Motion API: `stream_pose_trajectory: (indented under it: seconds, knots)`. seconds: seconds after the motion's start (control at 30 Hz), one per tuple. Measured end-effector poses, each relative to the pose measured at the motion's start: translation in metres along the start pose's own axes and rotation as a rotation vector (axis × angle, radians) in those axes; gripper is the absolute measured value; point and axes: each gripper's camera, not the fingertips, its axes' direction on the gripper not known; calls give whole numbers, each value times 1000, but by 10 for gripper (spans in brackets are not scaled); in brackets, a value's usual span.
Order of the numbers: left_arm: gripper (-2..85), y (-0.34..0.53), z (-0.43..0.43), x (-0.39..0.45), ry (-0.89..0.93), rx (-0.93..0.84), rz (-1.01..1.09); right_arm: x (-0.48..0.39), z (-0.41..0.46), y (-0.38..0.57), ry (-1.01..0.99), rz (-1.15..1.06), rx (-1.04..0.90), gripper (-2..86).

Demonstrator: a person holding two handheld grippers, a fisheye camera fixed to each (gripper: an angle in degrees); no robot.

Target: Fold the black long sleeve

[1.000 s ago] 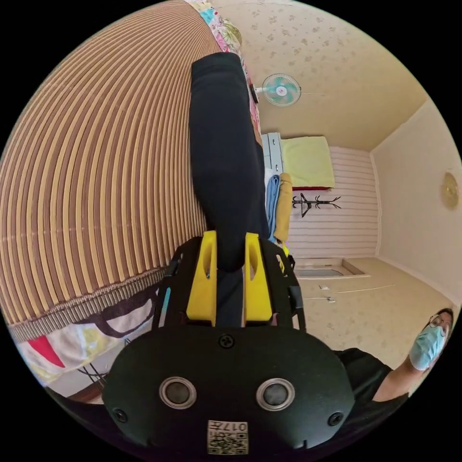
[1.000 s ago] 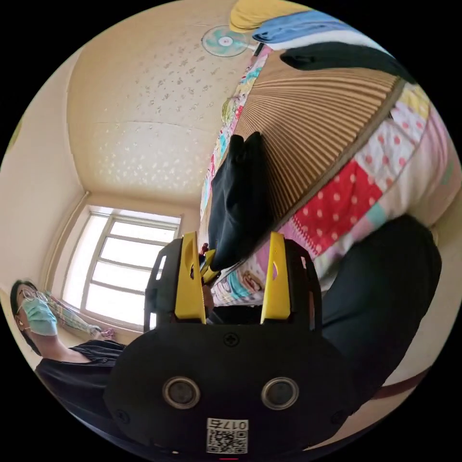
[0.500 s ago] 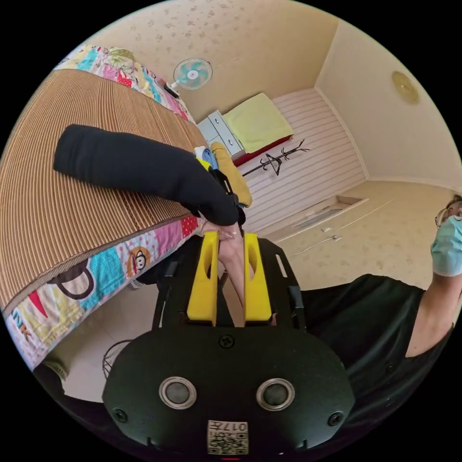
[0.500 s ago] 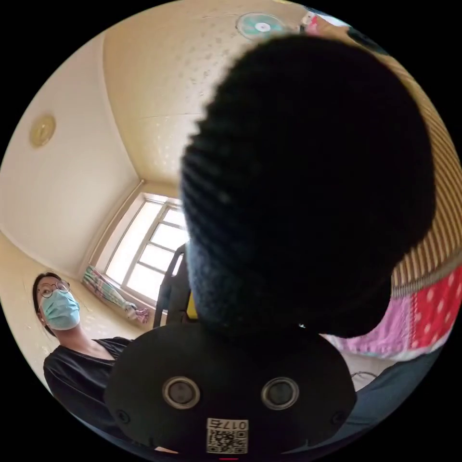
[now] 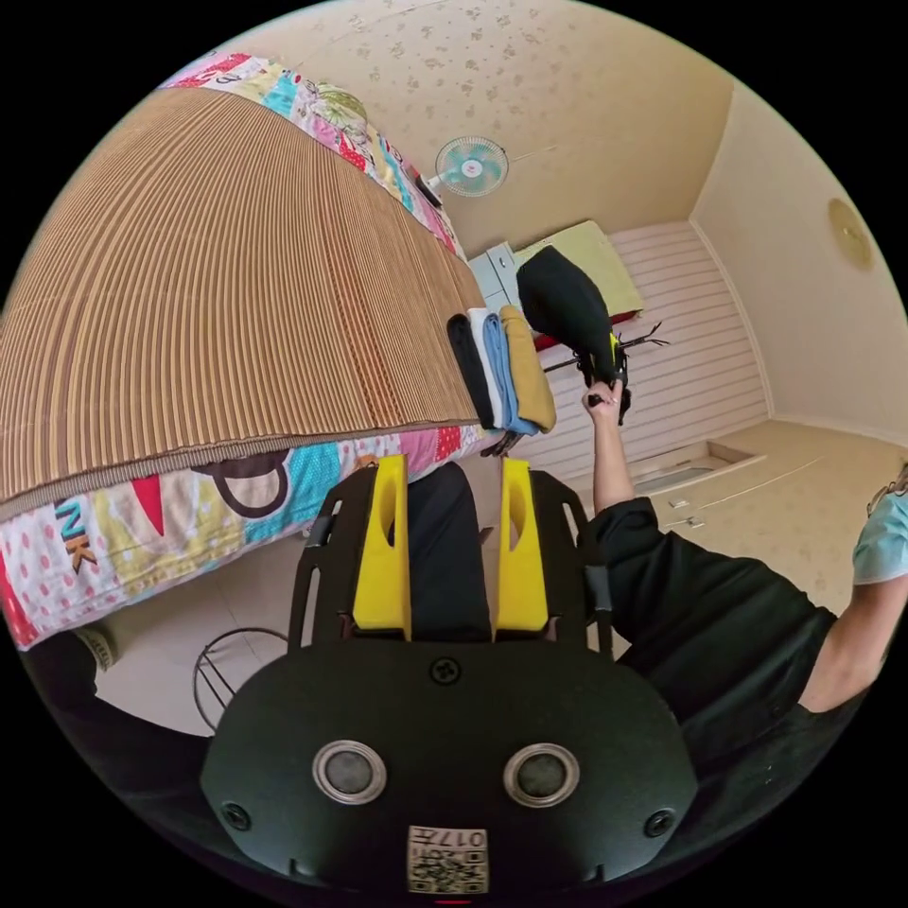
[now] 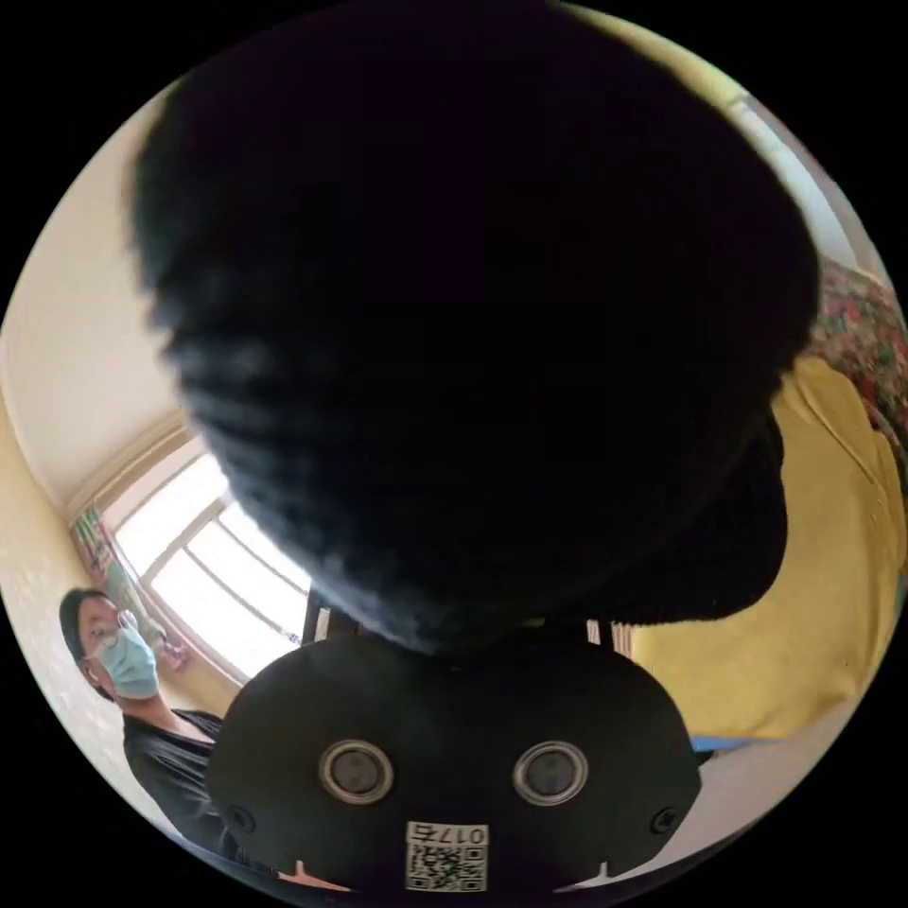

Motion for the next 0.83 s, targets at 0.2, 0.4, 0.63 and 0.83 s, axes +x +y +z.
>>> stream_pose_trajectory:
  seconds: [0.2, 0.4, 0.63, 0.83]
  knots:
    - [137, -19, 50, 2, -20, 16, -26, 116, -66, 67, -30, 293, 93, 94]
    - [136, -29, 54, 4, -160, 133, -29, 67, -78, 138, 264, 215, 124, 85]
    - [137, -34, -45, 0, -876, 443, -116, 4, 6, 263, 451, 60, -11, 21]
    - [144, -74, -55, -88, -1006, 395, -290, 13, 136, 317, 182, 89, -256, 11]
